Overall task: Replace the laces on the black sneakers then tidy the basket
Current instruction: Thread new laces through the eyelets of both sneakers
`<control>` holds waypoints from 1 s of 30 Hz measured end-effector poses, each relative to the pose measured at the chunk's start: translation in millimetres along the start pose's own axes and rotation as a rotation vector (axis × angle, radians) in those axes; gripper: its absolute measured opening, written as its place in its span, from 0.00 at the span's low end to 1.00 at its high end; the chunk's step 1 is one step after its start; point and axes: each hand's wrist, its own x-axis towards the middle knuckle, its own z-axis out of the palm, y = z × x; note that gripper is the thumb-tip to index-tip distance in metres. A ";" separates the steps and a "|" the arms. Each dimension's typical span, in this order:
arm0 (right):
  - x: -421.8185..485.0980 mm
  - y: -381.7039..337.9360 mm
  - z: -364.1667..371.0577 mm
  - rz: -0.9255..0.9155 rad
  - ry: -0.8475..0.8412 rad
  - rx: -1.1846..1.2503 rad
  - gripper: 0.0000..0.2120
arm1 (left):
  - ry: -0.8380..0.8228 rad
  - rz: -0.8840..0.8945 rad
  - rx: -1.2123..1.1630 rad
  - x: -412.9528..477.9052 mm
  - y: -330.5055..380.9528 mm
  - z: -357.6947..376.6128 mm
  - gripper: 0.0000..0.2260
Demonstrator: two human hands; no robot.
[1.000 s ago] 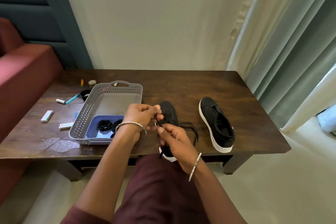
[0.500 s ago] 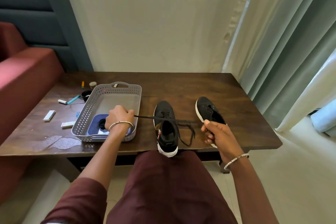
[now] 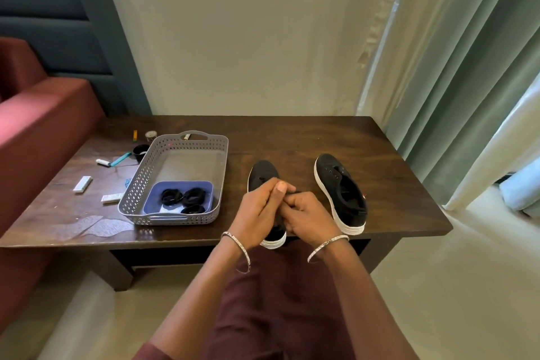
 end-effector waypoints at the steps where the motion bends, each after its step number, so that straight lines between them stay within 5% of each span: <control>1: -1.1 1.2 0.3 0.013 -0.017 0.029 0.22 | 0.013 -0.027 -0.030 -2.5 -2.6 0.1 0.14; 6: -8.7 15.8 -3.5 0.106 -0.148 0.179 0.13 | -0.054 -0.056 0.036 -9.6 -23.9 -8.7 0.07; 12: -0.1 24.0 0.1 0.161 0.225 0.322 0.08 | -0.079 -0.076 0.125 -2.4 -37.0 -9.6 0.13; 21: 39.4 47.6 3.7 0.168 0.343 0.289 0.03 | 0.099 -0.107 0.416 26.8 -60.4 -6.9 0.01; 25: 72.9 71.0 4.4 0.188 0.491 -0.067 0.05 | 0.283 -0.259 0.418 43.3 -79.3 -3.1 0.04; 30: 104.5 84.6 19.1 0.124 0.386 -0.398 0.09 | 0.290 -0.334 0.409 65.4 -104.7 12.2 0.02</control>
